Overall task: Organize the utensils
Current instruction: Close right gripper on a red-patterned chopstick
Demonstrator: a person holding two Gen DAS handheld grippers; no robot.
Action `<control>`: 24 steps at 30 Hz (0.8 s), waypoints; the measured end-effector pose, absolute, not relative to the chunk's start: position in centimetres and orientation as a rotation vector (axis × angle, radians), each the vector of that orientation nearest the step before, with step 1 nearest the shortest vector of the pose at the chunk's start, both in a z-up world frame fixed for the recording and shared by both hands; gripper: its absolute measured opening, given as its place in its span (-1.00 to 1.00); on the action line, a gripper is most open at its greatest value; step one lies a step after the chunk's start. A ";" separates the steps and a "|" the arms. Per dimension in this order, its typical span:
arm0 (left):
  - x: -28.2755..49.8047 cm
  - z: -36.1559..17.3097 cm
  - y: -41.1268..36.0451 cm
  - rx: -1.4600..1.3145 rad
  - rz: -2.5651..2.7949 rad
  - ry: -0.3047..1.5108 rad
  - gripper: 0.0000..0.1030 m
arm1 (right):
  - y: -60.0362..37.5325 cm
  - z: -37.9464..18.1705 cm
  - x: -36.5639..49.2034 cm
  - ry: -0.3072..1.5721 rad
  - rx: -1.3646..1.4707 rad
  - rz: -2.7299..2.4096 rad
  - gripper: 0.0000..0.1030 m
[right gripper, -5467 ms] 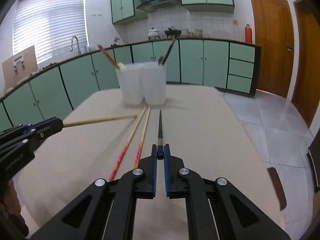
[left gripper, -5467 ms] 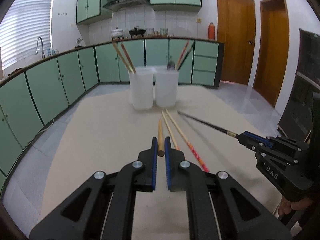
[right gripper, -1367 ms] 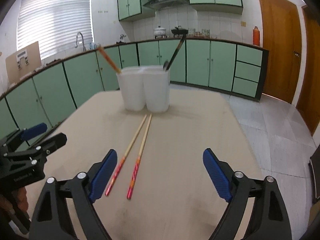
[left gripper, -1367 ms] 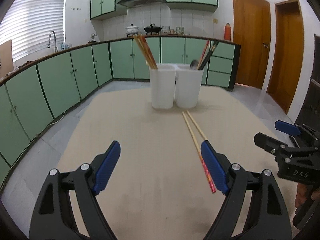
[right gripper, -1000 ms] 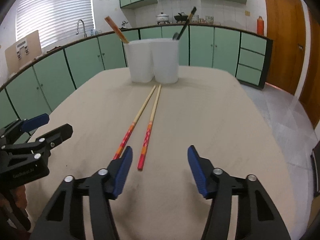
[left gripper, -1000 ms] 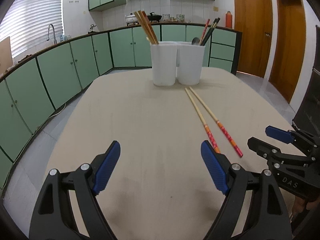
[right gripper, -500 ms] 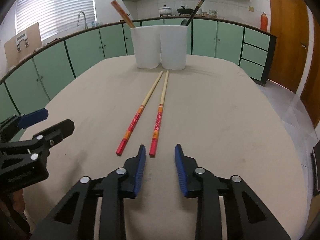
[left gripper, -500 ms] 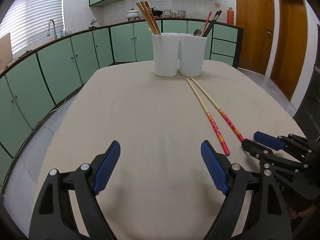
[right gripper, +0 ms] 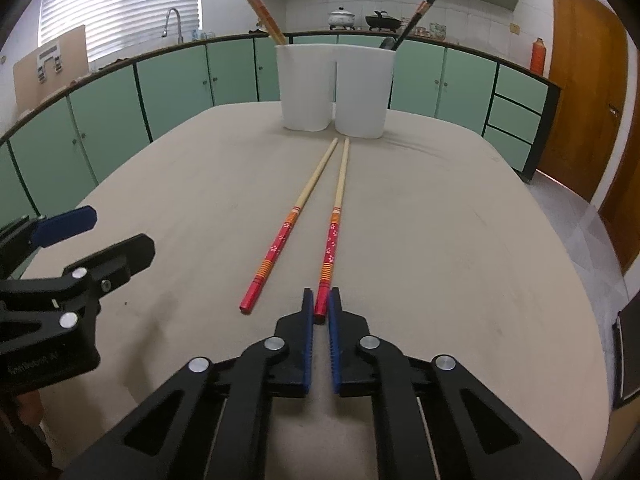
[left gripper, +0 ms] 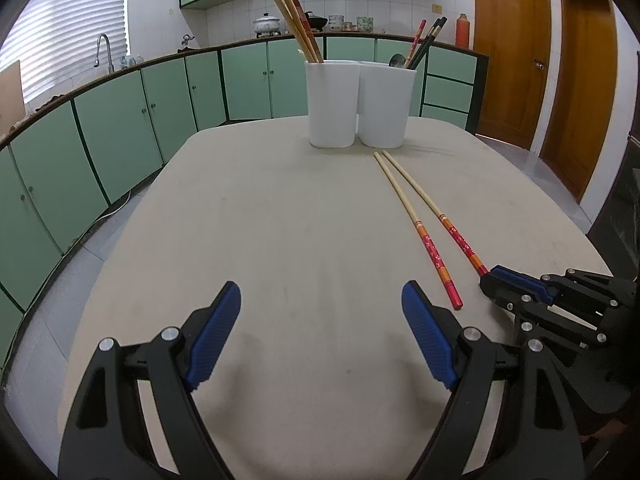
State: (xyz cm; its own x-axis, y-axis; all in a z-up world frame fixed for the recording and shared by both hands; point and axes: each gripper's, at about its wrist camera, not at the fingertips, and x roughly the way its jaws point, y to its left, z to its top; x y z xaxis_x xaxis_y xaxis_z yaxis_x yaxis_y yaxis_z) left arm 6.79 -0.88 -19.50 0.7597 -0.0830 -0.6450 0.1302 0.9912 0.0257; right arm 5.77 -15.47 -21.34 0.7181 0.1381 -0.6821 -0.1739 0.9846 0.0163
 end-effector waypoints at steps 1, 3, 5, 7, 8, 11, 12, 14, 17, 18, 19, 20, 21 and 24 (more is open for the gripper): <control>6.8 -19.5 -0.9 0.070 -0.116 0.699 0.56 | -15.5 -21.3 5.8 0.750 -0.048 0.174 -0.87; 6.8 -19.5 -1.0 0.070 -0.117 0.700 0.56 | -15.7 -21.3 5.8 0.750 -0.038 0.180 -0.87; 6.8 -19.6 -1.0 0.073 -0.116 0.698 0.56 | -15.9 -21.3 5.7 0.750 -0.026 0.180 -0.88; 6.9 -19.6 -1.3 0.074 -0.118 0.696 0.56 | -16.1 -21.3 5.7 0.749 -0.020 0.176 -0.88; 6.9 -19.6 -1.4 0.075 -0.118 0.695 0.56 | -16.3 -21.2 5.6 0.747 -0.016 0.172 -0.88; 7.1 -19.5 -2.1 0.071 -0.127 0.691 0.56 | -17.0 -20.9 5.5 0.738 0.007 0.162 -0.89; 7.2 -19.4 -2.4 0.071 -0.130 0.691 0.56 | -17.3 -20.7 5.4 0.734 0.013 0.158 -0.89; 7.3 -19.5 -3.2 0.066 -0.148 0.699 0.56 | -18.0 -20.3 5.3 0.724 0.026 0.148 -0.89; 7.6 -19.7 -4.2 0.053 -0.172 0.714 0.52 | -19.1 -19.7 5.1 0.708 0.044 0.132 -0.89; 7.7 -19.9 -4.7 0.054 -0.177 0.718 0.48 | -19.5 -19.5 5.1 0.703 0.050 0.126 -0.89; 7.8 -20.1 -5.1 0.054 -0.184 0.725 0.44 | -19.9 -19.3 5.1 0.699 0.056 0.121 -0.89; 7.9 -20.4 -5.4 0.052 -0.191 0.734 0.41 | -20.2 -19.2 5.0 0.695 0.060 0.117 -0.89; 8.0 -20.5 -5.7 0.049 -0.194 0.741 0.37 | -20.5 -19.2 5.0 0.693 0.065 0.112 -0.89; 8.4 -21.2 -6.4 0.038 -0.205 0.770 0.29 | -21.3 -19.1 4.9 0.689 0.080 0.101 -0.89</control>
